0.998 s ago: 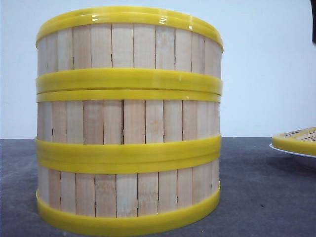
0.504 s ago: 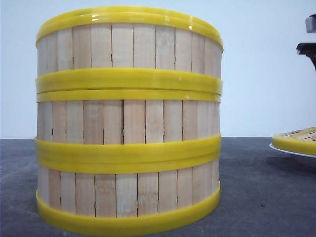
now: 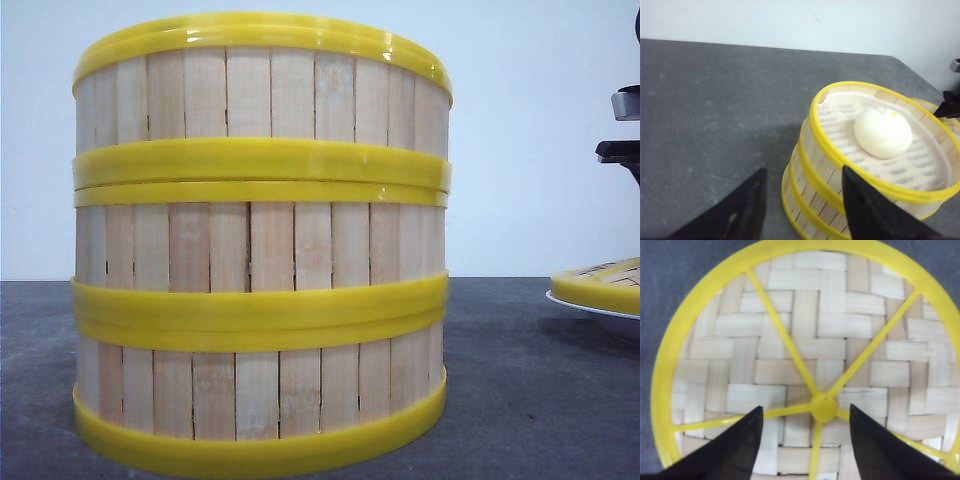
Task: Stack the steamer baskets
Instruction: 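Grasp the woven bamboo lid at its center hub with the right gripper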
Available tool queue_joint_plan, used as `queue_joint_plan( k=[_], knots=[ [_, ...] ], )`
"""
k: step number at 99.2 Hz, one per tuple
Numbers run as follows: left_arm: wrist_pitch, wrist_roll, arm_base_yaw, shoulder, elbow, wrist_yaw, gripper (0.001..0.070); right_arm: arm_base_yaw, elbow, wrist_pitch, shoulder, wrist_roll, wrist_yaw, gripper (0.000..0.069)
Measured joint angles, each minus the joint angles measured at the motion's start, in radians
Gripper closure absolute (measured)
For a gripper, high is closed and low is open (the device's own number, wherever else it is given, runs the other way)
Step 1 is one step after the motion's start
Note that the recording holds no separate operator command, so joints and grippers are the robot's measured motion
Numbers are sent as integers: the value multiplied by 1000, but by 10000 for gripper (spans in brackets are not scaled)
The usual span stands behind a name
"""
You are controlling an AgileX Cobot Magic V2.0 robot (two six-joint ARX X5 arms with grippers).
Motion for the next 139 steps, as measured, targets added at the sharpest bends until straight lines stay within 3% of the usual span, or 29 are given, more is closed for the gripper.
queue_joint_plan(
  k=[52, 95, 139],
  knots=[
    [13, 8, 0, 0, 0, 0, 434, -20, 0, 1, 0, 0, -8, 573],
    [13, 15, 0, 0, 0, 0, 434, -19, 0, -8, 8, 11, -28, 635],
    [13, 15, 0, 0, 0, 0, 434, -19, 16, -33, -34, 14, -32, 637]
  ],
)
